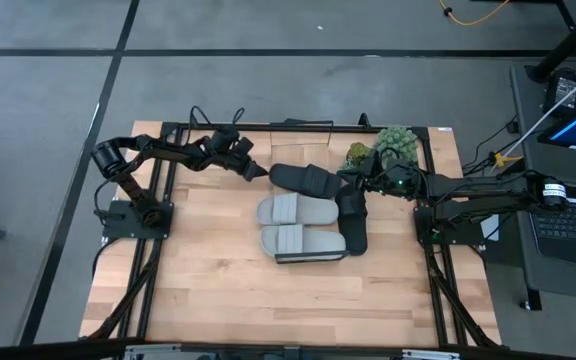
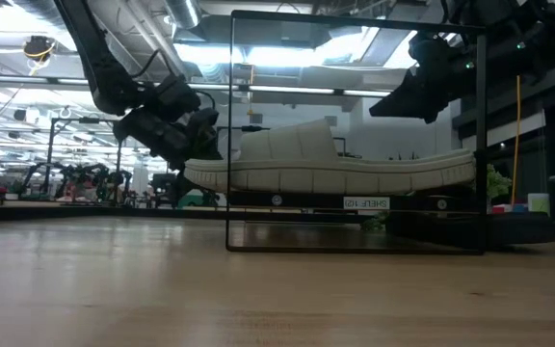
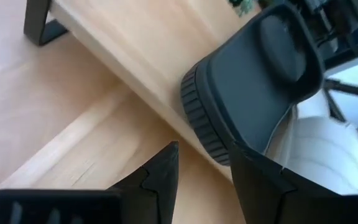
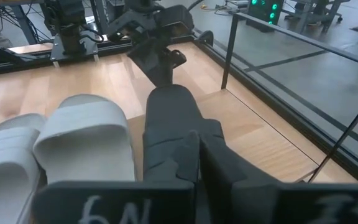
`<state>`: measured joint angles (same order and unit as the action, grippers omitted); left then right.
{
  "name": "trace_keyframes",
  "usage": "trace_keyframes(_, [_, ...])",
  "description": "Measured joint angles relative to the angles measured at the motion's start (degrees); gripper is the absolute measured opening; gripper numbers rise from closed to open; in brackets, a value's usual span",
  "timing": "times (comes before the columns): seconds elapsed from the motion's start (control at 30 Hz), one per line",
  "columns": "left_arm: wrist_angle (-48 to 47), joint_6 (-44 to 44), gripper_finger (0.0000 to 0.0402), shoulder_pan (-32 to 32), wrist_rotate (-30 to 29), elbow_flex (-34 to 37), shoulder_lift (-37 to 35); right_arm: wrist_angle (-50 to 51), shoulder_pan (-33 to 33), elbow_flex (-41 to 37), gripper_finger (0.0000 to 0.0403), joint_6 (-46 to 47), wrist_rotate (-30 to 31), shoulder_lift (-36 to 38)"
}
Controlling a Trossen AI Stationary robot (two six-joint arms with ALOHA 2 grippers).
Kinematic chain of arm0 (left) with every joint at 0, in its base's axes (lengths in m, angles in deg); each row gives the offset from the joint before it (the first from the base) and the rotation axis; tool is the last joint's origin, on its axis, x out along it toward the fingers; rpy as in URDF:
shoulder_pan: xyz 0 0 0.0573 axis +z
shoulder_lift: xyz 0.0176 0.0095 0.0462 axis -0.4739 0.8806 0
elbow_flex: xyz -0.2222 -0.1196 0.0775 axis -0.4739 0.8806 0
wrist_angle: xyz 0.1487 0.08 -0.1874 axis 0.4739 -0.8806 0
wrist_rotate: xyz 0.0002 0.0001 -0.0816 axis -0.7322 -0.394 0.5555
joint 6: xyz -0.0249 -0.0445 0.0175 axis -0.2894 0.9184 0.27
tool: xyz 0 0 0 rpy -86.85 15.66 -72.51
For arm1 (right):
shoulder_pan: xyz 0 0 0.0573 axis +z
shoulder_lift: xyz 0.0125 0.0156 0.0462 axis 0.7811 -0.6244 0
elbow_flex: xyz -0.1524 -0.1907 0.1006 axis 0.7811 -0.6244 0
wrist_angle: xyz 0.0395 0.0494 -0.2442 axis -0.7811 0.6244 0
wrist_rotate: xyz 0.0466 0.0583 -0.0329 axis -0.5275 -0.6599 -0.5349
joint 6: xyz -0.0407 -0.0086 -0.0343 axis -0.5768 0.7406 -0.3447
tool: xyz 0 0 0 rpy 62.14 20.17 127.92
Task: Pick and place slides into the shelf
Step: Put the bottom black slipper on the shelf
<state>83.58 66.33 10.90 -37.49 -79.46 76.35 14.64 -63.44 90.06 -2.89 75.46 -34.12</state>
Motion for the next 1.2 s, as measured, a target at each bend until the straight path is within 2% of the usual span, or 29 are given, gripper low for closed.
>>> trace_keyframes(0.13, [2.67, 1.79, 0.0133, 0.01, 0.09, -0.07, 0.0, 0.02, 0.01, 0.0, 0.001, 0.0, -0.01, 0.0])
trace_keyframes(0.43, [1.51, 1.53, 0.0133, -0.01, 0.09, -1.82, 0.0, 0.04, 0.01, 0.0, 0.0017, -0.2, -0.02, 0.0])
trace_keyframes(0.83, [-0.13, 1.56, 0.0133, -1.07, -4.09, -1.86, -0.02, 0.04, 0.01, 0.0, 0.0019, -0.2, -0.02, 0.0])
trace_keyframes(1.2, [-0.17, 1.58, 0.0133, -1.54, -4.52, -2.02, -0.04, 0.04, -0.01, 0.02, 0.0019, -0.2, -0.02, 0.0])
